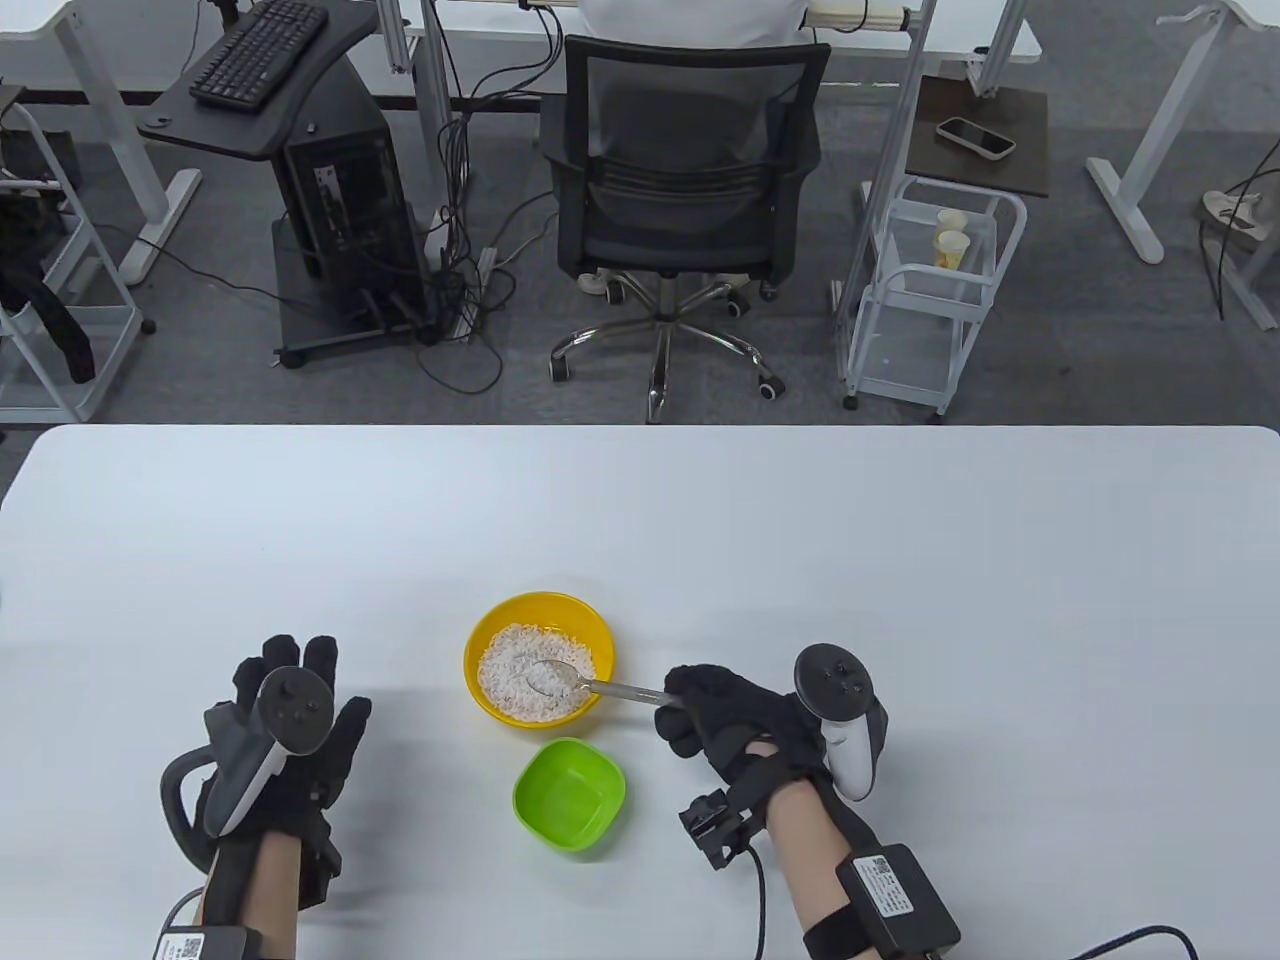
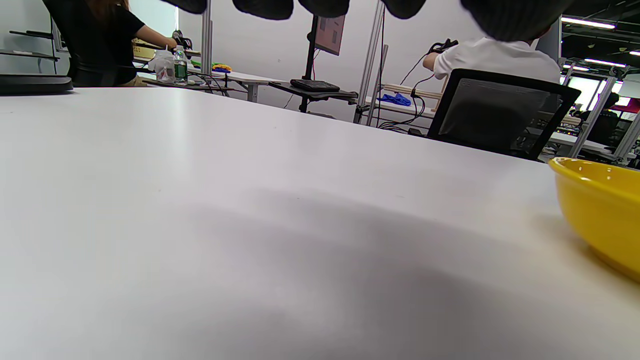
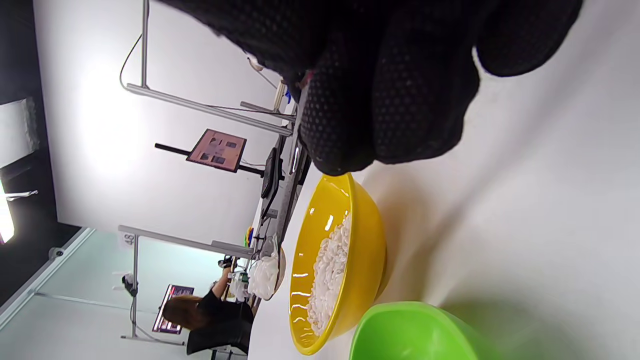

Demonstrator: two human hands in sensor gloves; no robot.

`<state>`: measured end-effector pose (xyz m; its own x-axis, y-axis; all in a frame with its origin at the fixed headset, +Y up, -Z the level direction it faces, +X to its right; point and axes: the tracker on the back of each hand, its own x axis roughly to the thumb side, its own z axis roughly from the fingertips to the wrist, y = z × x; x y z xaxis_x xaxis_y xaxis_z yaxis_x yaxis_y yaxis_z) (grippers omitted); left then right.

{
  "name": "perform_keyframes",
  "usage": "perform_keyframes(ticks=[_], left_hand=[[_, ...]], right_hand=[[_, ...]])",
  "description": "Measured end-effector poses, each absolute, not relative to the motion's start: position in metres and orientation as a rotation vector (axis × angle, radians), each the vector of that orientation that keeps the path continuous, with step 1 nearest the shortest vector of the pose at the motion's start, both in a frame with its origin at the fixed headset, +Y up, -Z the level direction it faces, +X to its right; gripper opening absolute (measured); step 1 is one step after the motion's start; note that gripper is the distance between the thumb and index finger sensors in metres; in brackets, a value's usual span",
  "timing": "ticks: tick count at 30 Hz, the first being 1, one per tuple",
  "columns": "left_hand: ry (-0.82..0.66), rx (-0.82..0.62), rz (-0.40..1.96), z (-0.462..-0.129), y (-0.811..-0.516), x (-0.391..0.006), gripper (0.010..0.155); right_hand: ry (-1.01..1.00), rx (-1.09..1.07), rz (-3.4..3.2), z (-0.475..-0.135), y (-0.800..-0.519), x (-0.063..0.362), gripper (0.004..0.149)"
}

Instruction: Scoop rice into small dish

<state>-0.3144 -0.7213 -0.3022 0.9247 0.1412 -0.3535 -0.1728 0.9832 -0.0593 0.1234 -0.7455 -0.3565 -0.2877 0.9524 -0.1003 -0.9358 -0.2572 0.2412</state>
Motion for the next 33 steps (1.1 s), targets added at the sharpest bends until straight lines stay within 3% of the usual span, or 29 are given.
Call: perform_keyframes(ticks=[6,15,33], left_hand=[[0.366,-0.105,0.170,-0.301,-0.723,-0.318,0.071],[0.373,-0.123,0.170,-0.300,-0.723,-0.317,0.071],[0.376,-0.137,0.174,-0.301,-0.724,-0.317,0.071]], right_hand=[[0.433,0.201,1.918,-0.356,-0.733,0.126,0.042],[0.538,0.214,2.038,-0.356,-0.735,0.122,0.044],[0.367,0.293,2.194,-0.352,-0.719,0.122,0.040]])
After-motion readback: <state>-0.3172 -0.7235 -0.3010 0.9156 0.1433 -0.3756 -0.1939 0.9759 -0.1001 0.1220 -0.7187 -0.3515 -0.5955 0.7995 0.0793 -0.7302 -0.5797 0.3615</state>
